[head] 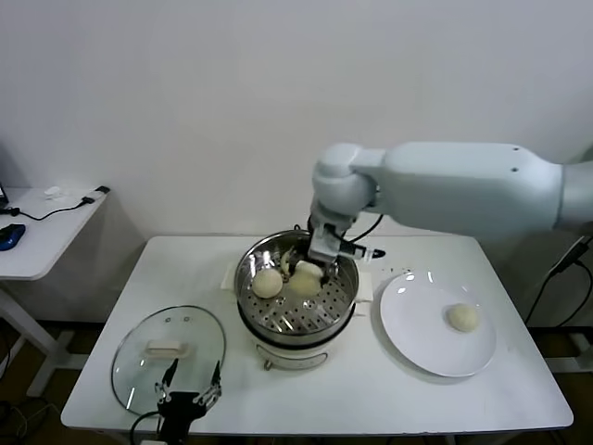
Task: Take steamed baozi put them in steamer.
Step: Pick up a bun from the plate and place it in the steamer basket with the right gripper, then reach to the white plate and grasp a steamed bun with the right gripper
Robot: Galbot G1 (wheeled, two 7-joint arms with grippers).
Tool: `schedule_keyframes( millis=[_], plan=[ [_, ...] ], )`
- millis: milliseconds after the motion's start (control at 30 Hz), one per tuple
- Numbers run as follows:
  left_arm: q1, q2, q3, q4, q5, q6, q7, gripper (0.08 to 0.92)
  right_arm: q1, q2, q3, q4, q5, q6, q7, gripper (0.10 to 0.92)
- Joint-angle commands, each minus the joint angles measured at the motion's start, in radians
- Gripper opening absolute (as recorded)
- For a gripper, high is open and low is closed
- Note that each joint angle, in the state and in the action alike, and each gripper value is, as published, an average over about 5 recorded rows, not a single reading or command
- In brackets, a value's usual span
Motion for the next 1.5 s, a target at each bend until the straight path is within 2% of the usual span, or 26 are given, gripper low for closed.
schedule_keyframes(
  millis=[33, 233, 600, 700, 933, 1167, 1367, 1500],
  plan=[
    [0.002, -0.003, -0.005, 0.001, -0.001, -0.002, -0.001, 0.823, -0.107, 0.116, -0.045, -0.022, -0.119, 0.047, 0.038, 0.619],
    [0.0, -0.005, -0.006, 0.001, -0.002, -0.001, -0.001, 0.823, -0.162, 0.124, -0.045, -0.068, -0.153, 0.046, 0.049, 0.619],
    [-0.003, -0.009, -0.005, 0.004, -0.001, -0.001, -0.002, 0.823, -0.186, 0.129, -0.038, -0.106, -0.126, 0.05, 0.067, 0.62],
    [-0.002, -0.009, -0.005, 0.004, -0.001, -0.001, -0.002, 0.823, -0.177, 0.127, -0.033, -0.111, -0.104, 0.05, 0.062, 0.651],
    [0.0, -0.01, -0.004, 0.005, 0.001, -0.002, -0.004, 0.823, -0.115, 0.099, -0.009, -0.103, -0.038, 0.073, 0.023, 0.808],
    [0.001, -0.009, -0.004, 0.005, 0.0, -0.003, -0.006, 0.823, 0.02, -0.035, 0.027, -0.121, 0.091, 0.075, -0.057, 0.823],
    [0.0, -0.008, 0.001, 0.001, 0.0, -0.004, -0.006, 0.823, 0.098, -0.19, 0.068, -0.311, 0.168, 0.036, -0.167, 0.823],
    [-0.002, -0.004, -0.002, -0.001, -0.007, -0.002, -0.006, 0.823, 0.144, -0.303, -0.023, -0.404, 0.278, -0.076, -0.211, 0.823]
  ],
)
